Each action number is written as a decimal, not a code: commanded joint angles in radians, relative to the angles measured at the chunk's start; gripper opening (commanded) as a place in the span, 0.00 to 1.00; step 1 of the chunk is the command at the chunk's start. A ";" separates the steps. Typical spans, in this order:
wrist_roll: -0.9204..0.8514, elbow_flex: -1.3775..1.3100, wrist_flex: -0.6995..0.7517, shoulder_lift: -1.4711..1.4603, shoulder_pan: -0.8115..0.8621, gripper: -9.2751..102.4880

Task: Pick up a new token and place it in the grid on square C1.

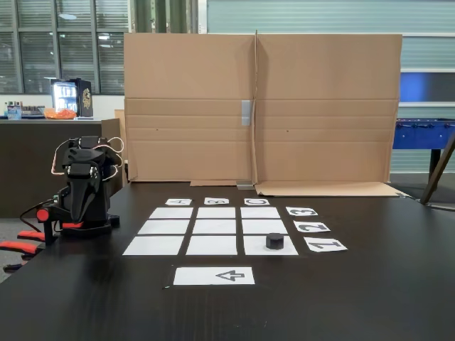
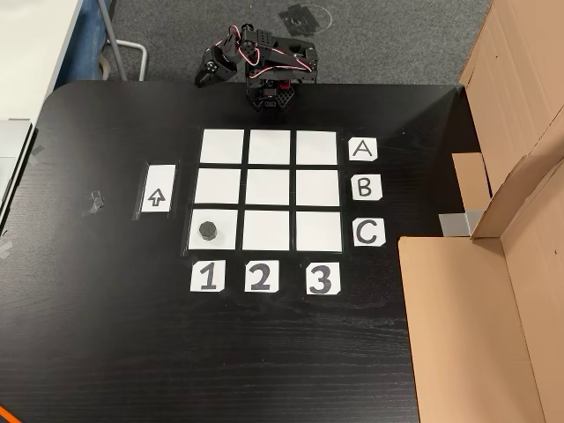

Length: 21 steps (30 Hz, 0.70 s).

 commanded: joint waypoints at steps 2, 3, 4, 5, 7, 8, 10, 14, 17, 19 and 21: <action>-0.008 -0.009 0.009 0.005 0.015 0.08; -0.008 -0.009 0.009 0.005 0.017 0.08; -0.005 -0.009 0.009 0.005 0.020 0.08; -0.005 -0.009 0.009 0.005 0.023 0.08; -0.002 -0.009 0.009 0.005 0.025 0.08; 0.000 -0.009 0.009 0.005 0.026 0.08; 0.000 -0.009 0.009 0.005 0.028 0.08; 0.003 -0.009 0.009 0.005 0.029 0.08; 0.005 -0.009 0.009 0.005 0.029 0.08; 0.005 -0.009 0.009 0.005 0.029 0.08; 0.005 -0.009 0.009 0.005 0.029 0.08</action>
